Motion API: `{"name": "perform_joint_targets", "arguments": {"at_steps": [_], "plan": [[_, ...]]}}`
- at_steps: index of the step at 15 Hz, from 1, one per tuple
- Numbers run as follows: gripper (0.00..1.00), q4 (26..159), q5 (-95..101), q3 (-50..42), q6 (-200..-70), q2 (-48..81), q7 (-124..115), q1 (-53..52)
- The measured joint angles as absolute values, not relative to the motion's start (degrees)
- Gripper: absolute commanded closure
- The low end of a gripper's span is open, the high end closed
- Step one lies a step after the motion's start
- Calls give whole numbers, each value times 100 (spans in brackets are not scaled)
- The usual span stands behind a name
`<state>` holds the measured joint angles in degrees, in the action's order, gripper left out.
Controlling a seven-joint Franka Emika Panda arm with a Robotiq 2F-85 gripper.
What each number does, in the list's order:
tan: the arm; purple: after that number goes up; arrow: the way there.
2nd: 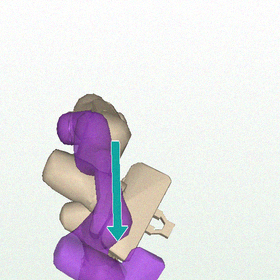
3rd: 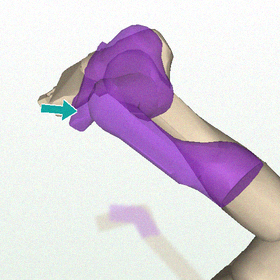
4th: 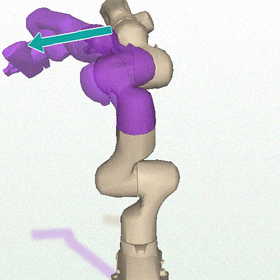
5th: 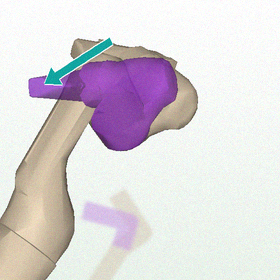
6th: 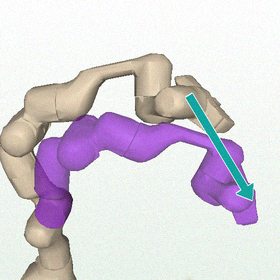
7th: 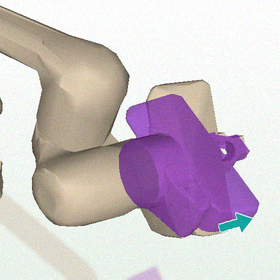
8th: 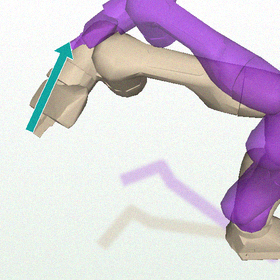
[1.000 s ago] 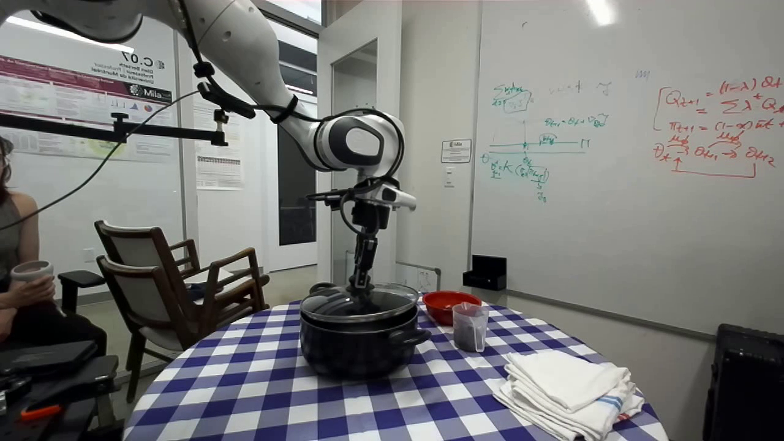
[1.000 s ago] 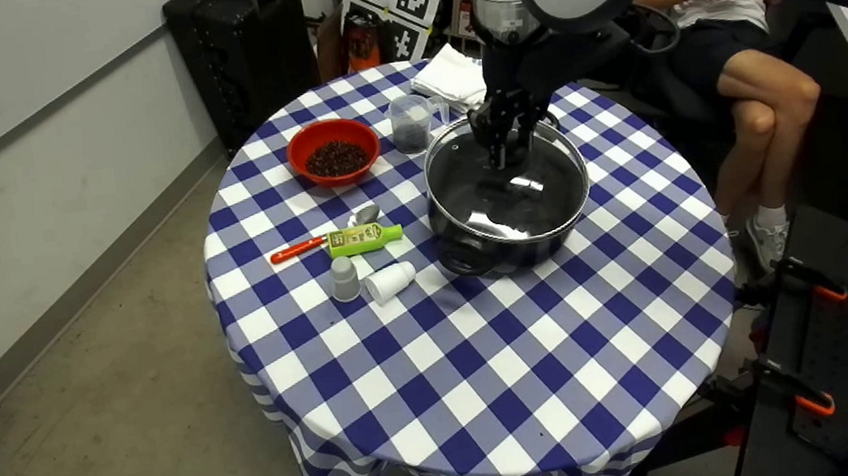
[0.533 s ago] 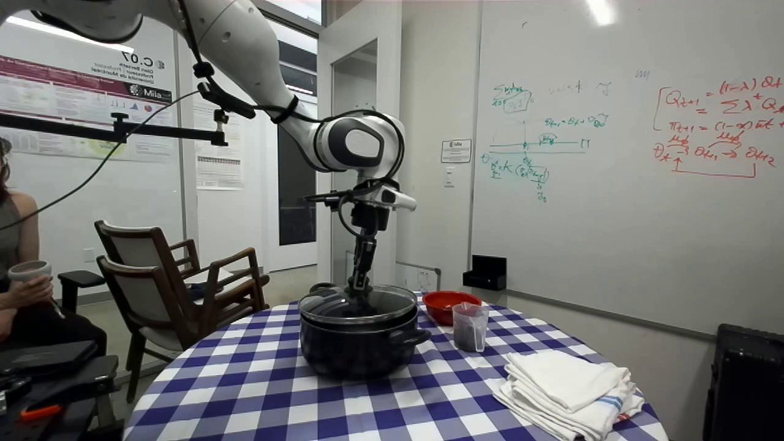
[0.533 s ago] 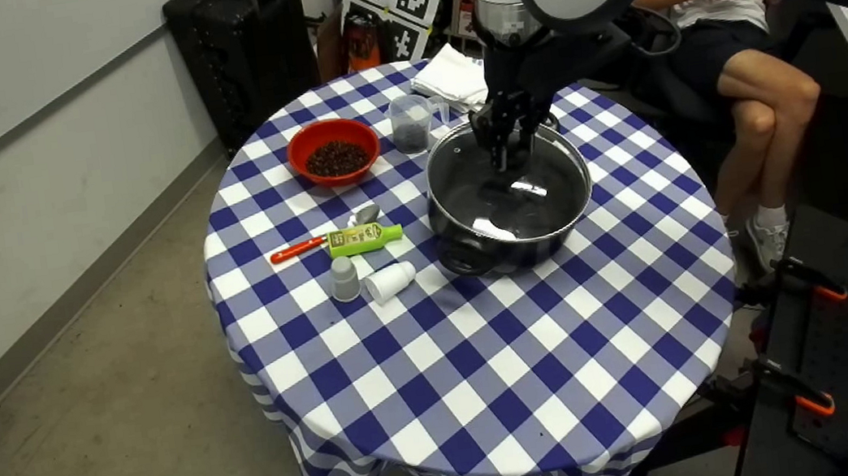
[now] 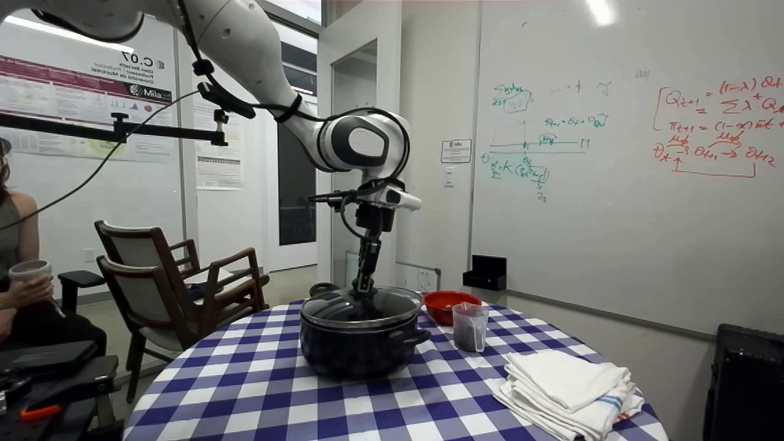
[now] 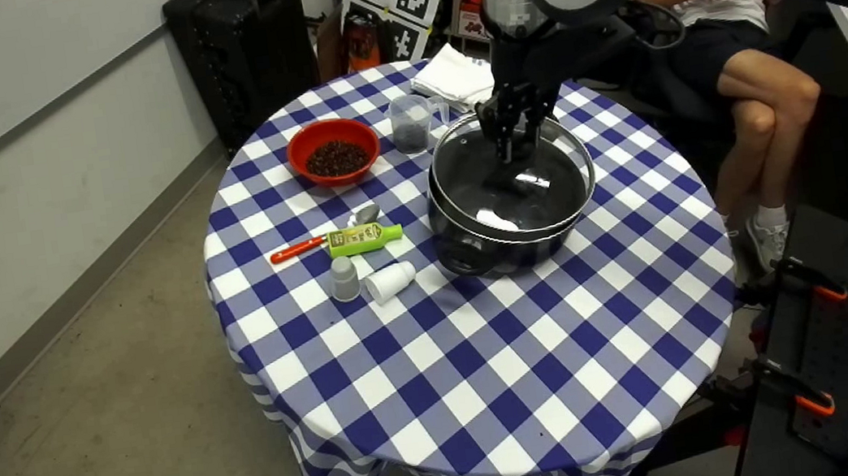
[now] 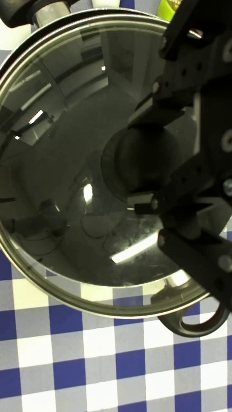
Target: Put the glass lid on the pot
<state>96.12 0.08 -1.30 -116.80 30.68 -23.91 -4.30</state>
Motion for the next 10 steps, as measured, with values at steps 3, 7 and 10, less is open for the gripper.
{"name": "perform_joint_targets", "arguments": {"at_steps": [3,7,10], "plan": [[75,9612,-1,-124,-11680,3068,-2391,-426],[75,9612,-69,-62,-11680,3068,-2391,-451],[75,9612,-123,-1,-11680,3068,-2391,-484]]}}
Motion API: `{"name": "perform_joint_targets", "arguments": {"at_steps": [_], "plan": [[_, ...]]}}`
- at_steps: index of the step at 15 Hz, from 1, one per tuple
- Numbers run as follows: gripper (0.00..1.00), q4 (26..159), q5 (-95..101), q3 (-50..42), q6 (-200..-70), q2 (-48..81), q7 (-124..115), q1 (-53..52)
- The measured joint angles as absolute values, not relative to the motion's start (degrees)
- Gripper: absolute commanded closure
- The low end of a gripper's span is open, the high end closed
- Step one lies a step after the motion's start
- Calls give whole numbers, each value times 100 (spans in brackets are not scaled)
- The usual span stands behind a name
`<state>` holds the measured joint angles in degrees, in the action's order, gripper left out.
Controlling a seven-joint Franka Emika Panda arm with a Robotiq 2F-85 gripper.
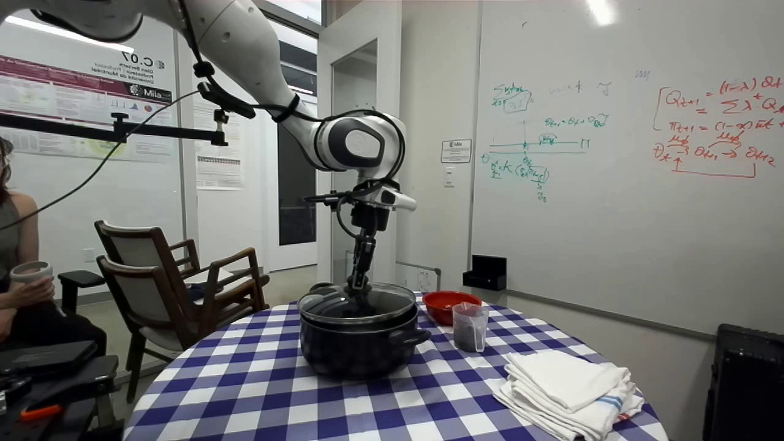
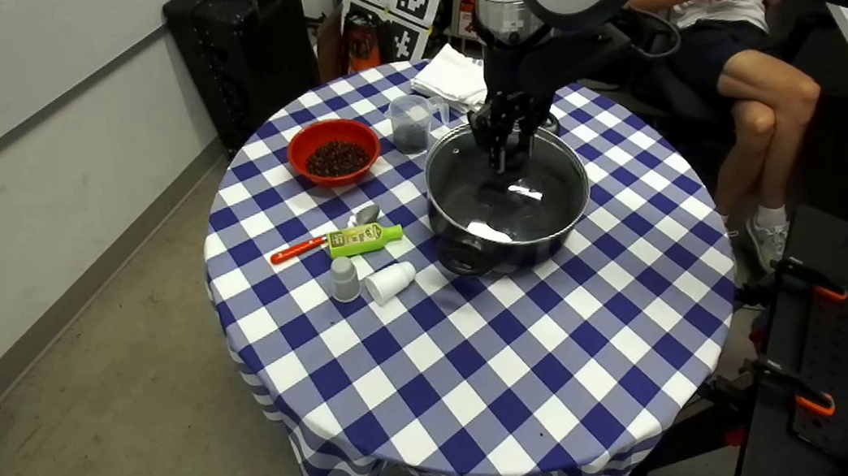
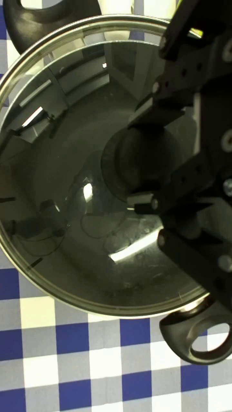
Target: Put the glass lid on the pot
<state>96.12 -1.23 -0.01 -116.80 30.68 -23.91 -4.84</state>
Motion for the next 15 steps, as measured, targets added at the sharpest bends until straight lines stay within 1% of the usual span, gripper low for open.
{"name": "perform_joint_targets", "arguments": {"at_steps": [15], "plan": [[75,9617,-201,-25,-11680,3068,-2391,-387]]}}
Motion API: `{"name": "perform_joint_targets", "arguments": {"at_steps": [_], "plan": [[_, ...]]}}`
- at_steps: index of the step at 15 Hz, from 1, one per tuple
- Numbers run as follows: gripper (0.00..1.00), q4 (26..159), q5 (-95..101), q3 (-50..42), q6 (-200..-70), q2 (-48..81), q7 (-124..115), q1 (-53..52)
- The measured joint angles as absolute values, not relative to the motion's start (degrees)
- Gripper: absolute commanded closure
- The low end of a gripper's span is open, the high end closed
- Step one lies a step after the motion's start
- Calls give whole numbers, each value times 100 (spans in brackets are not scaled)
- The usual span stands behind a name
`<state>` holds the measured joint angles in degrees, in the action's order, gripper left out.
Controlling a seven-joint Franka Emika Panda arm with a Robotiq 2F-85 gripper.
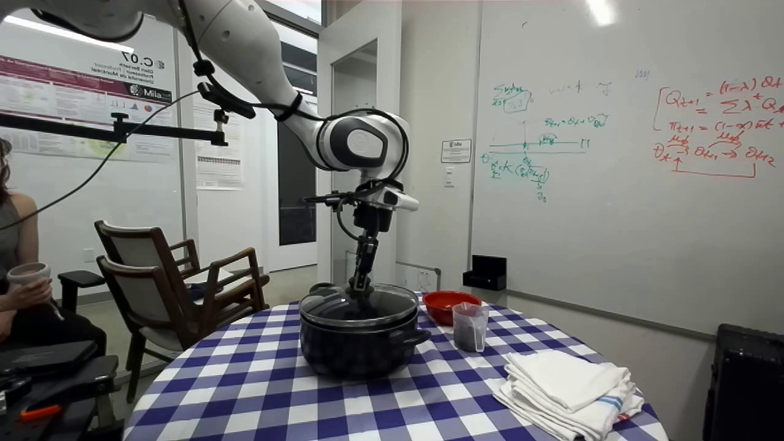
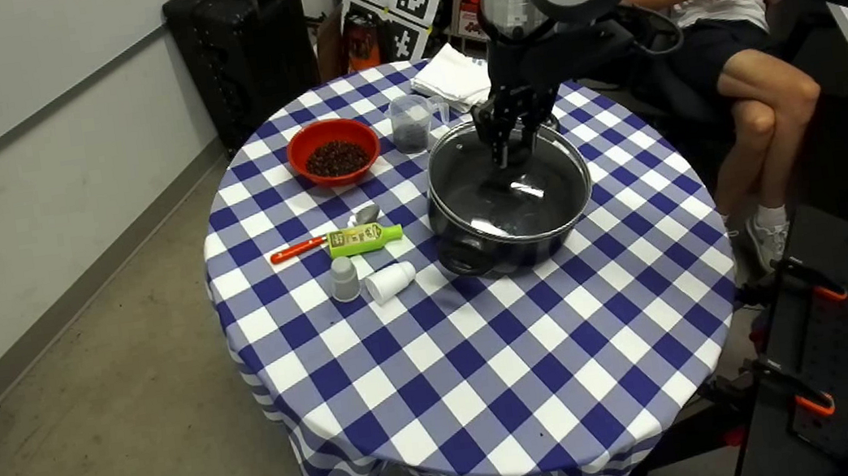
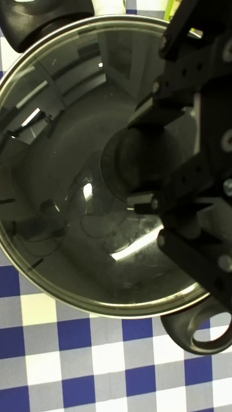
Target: Put the glass lid on the pot
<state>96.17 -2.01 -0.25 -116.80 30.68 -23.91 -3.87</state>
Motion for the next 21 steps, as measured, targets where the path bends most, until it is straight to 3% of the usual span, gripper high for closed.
{"name": "perform_joint_targets", "arguments": {"at_steps": [21], "plan": [[75,9601,-189,-110,-11688,3144,-2406,-481]]}}
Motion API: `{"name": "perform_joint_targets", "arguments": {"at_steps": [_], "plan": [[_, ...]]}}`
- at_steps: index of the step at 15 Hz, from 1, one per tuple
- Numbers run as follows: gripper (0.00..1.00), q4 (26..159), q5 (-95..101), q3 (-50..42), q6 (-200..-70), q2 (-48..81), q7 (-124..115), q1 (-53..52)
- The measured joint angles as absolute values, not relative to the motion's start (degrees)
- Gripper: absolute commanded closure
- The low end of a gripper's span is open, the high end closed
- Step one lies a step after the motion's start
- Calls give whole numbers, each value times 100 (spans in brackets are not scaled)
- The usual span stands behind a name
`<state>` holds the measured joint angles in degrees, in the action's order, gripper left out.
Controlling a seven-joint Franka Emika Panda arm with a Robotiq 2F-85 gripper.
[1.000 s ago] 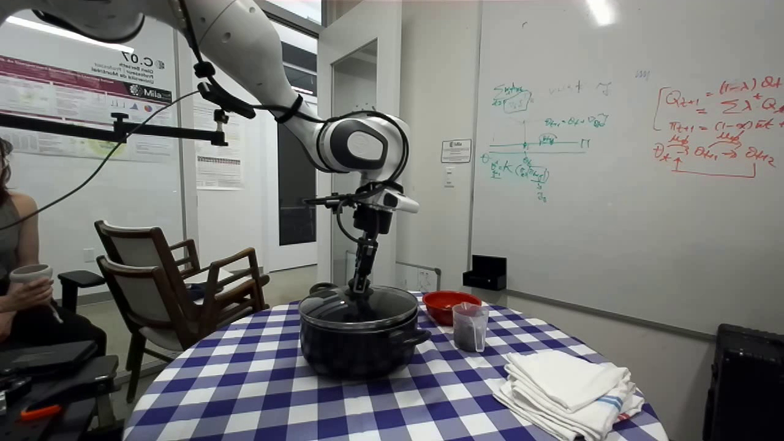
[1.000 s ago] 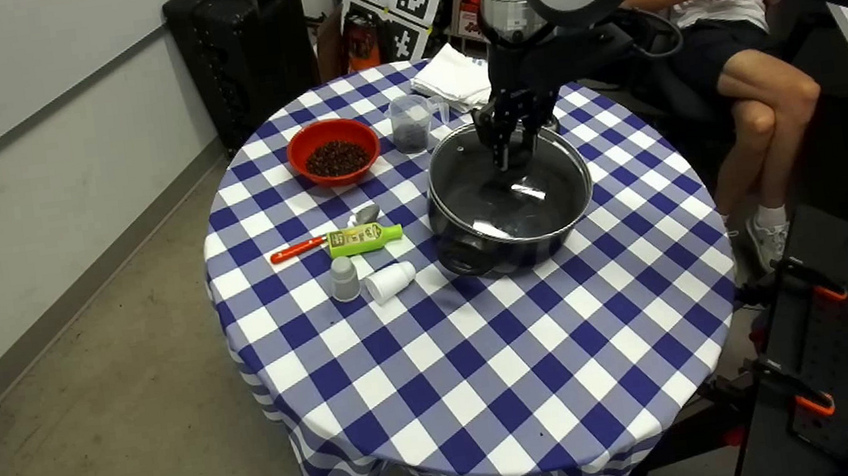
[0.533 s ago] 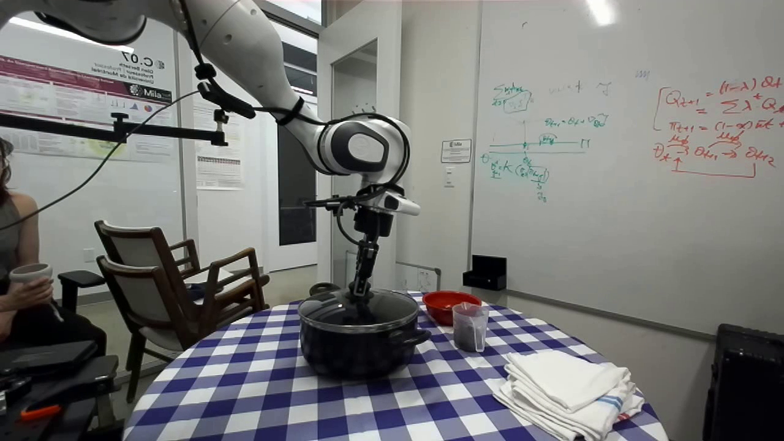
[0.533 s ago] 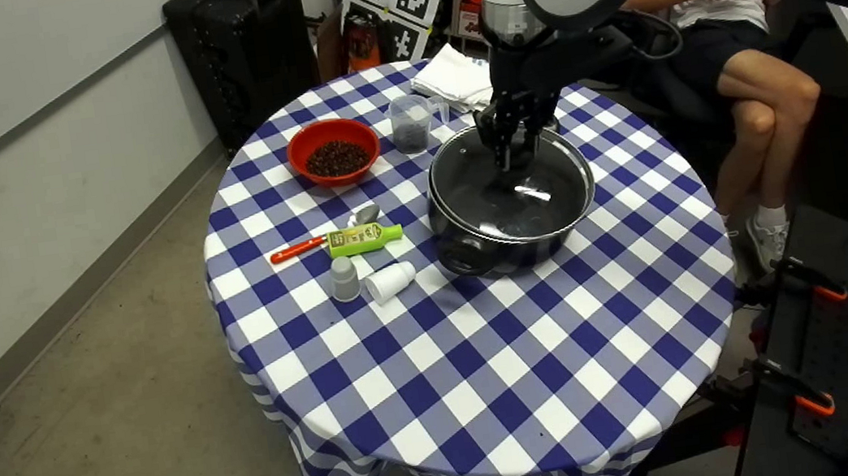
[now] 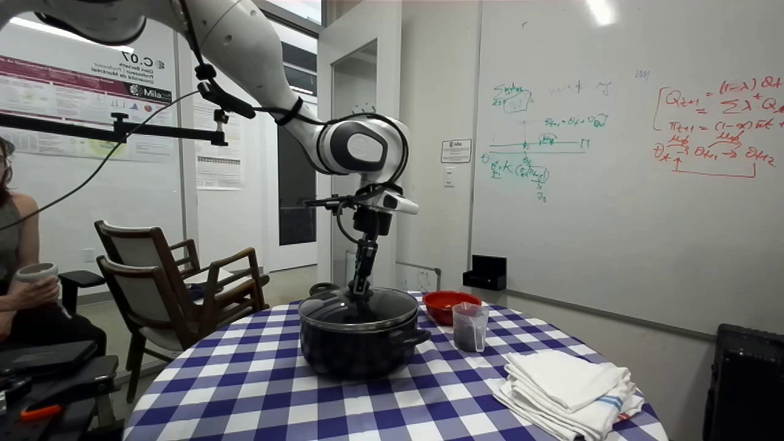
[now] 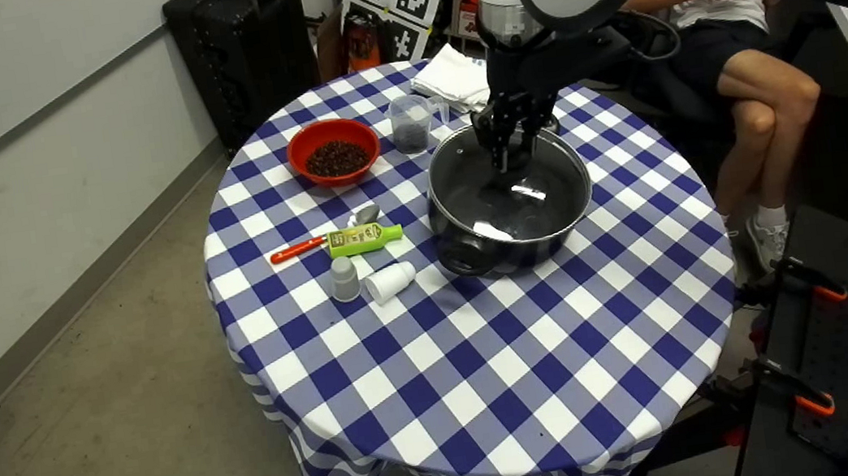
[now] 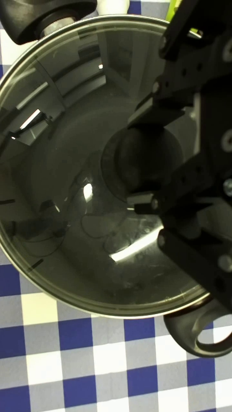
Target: Put the glass lid on the pot
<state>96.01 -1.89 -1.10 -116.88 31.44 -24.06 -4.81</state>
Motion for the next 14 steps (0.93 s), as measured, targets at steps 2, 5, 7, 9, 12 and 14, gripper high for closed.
{"name": "perform_joint_targets", "arguments": {"at_steps": [2,5,7,9,12,14], "plan": [[75,9595,-189,-110,-11694,3144,-2406,-501],[75,9594,-189,-109,-11694,3144,-2406,-509],[75,9594,-189,-108,-11694,3144,-2406,-509],[43,9594,-190,-107,-11695,3144,-2406,-509],[12,9593,-199,-103,-11697,3143,-2406,-509],[1,9581,-213,-87,-11697,3138,-2406,-509]]}}
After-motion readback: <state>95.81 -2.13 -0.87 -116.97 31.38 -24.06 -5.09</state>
